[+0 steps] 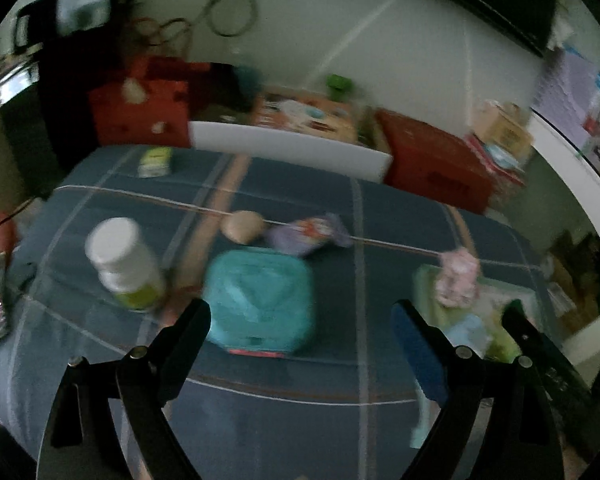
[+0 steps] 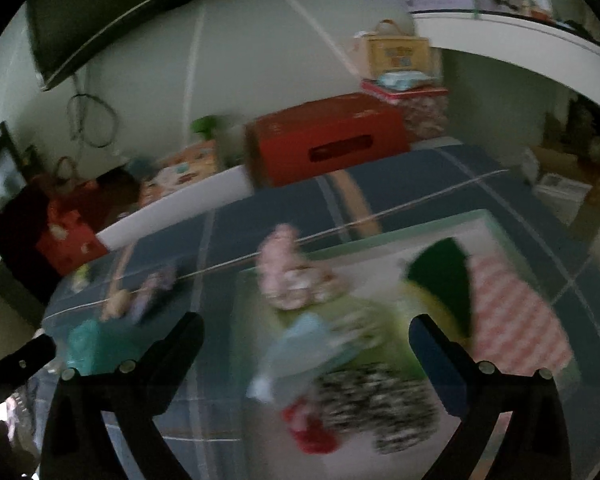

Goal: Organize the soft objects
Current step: 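Move both tools back from the tray over the bed, then grasp the small green tissue pack with the left tool while the right tool grasps the purple snack packet, then carry the tissue pack with the left tool while the right tool carries the snack packet over the tray, then open the left tool to drop the tissue pack while the right tool releases the snack packet into the tray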

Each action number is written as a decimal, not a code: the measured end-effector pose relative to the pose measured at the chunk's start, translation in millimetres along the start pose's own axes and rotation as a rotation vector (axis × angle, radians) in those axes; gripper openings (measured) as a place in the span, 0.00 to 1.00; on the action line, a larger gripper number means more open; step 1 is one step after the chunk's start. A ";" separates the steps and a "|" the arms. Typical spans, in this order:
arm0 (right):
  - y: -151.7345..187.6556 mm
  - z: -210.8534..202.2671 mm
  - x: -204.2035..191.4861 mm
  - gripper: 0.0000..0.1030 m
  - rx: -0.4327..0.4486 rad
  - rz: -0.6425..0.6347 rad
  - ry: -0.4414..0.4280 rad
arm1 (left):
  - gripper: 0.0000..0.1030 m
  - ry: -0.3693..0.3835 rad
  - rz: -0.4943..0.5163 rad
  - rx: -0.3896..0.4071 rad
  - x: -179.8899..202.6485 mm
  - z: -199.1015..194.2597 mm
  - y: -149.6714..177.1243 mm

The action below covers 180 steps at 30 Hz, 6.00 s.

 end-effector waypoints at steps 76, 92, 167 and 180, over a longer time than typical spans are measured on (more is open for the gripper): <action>-22.5 214.0 -147.4 0.35 -0.526 0.020 -0.360 | 0.89 -0.048 -0.233 -0.343 -234.7 213.2 -186.0; -42.8 207.6 -132.2 0.32 -0.472 0.011 -0.362 | 0.54 -0.126 -0.125 -0.386 -217.7 270.7 -189.3; 40.5 -23.3 161.2 0.54 -0.392 0.156 -0.075 | 0.77 0.246 0.410 -0.447 181.1 44.3 121.5; 18.9 -48.1 122.7 0.71 -0.316 -0.043 0.058 | 0.88 0.105 0.277 -0.303 111.5 11.3 73.7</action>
Point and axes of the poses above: each gripper's, at about its wrist camera, not at the fingertips, and z roughly the way its jaws point, x to its right, y to its underside, the point moved 6 cm from there along z, roughly the way its jaws point, and after that the axes turned 3 degrees about -z, right-handed, at the moved point
